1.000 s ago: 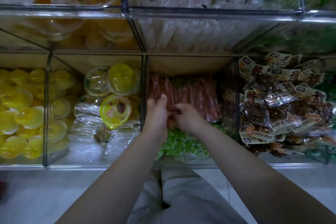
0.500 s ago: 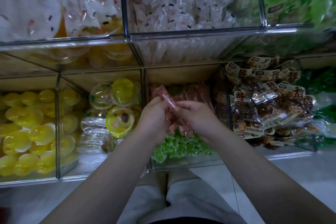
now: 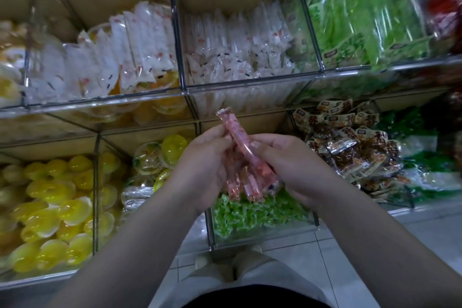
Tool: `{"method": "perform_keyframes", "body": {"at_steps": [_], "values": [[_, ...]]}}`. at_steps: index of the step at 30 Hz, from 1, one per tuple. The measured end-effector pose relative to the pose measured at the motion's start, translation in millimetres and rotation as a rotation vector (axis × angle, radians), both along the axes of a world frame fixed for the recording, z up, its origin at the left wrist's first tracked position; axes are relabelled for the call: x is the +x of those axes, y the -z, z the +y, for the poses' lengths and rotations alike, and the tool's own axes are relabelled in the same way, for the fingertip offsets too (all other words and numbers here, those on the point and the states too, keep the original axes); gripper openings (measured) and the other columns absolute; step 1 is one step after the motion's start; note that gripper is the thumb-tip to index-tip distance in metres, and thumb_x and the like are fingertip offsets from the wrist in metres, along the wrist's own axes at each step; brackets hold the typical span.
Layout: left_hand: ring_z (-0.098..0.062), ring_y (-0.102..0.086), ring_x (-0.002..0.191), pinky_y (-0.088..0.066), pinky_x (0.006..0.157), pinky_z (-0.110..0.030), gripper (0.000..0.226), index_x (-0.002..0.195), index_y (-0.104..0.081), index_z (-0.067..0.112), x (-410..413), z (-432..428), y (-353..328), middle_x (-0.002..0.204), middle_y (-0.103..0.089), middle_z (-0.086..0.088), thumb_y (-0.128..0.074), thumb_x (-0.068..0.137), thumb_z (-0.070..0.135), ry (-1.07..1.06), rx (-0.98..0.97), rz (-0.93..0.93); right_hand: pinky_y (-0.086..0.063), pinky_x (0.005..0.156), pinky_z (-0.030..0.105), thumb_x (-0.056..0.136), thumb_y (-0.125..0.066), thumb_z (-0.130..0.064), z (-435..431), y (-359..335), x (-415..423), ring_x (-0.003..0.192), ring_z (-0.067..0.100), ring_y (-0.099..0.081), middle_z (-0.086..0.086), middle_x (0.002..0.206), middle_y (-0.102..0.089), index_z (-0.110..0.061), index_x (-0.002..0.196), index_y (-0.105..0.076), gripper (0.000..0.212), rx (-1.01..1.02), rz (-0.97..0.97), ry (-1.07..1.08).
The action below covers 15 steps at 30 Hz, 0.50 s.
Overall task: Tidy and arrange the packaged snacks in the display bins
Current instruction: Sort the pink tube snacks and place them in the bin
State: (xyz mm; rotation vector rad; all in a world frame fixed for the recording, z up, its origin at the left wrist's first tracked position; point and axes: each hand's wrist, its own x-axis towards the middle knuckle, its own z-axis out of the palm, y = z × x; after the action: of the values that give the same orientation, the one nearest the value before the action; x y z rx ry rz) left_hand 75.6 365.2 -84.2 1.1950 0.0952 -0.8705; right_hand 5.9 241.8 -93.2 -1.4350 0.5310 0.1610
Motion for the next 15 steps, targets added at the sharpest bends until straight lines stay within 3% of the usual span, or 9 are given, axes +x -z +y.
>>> {"method": "perform_keyframes", "body": {"at_steps": [4,6,11,15], "values": [[-0.021,-0.063,0.087,-0.058,0.076,-0.029,0.032,0.104,-0.065,0.012,5,1,-22,0.098,-0.068,-0.013,-0.036,0.100,0.000,0.015,-0.028,-0.052,-0.053,0.059,0.033,0.098,-0.053,-0.020,-3,-30,1,0.069,0.021,-0.065,0.012,0.090,-0.075,-0.022,0.098,-0.074,0.020,-0.031,-0.022,-0.007],[-0.022,-0.061,0.092,-0.057,0.076,-0.028,0.033,0.111,-0.064,0.010,9,0,-33,0.102,-0.067,-0.014,-0.035,0.100,0.000,0.033,-0.053,-0.080,-0.055,0.061,0.036,0.098,-0.053,-0.018,-4,-41,4,0.072,0.023,-0.066,0.014,0.092,-0.075,-0.018,0.100,-0.073,0.020,-0.013,-0.047,-0.004],[-0.017,-0.065,0.084,-0.057,0.066,-0.024,0.031,0.106,-0.066,0.007,20,-2,-57,0.099,-0.069,-0.011,-0.036,0.099,-0.001,0.048,-0.104,-0.140,-0.051,0.053,0.027,0.098,-0.052,-0.016,-8,-65,16,0.063,0.015,-0.063,0.009,0.084,-0.074,-0.017,0.100,-0.071,0.019,-0.034,-0.101,-0.014],[-0.021,-0.066,0.089,-0.059,0.073,-0.031,0.031,0.105,-0.066,0.007,34,-5,-73,0.099,-0.070,-0.012,-0.037,0.100,-0.001,0.038,-0.103,-0.202,-0.057,0.072,0.032,0.098,-0.051,-0.016,-13,-81,30,0.076,0.016,-0.071,0.006,0.087,-0.076,-0.024,0.087,-0.072,0.025,-0.036,-0.150,-0.052]]}}
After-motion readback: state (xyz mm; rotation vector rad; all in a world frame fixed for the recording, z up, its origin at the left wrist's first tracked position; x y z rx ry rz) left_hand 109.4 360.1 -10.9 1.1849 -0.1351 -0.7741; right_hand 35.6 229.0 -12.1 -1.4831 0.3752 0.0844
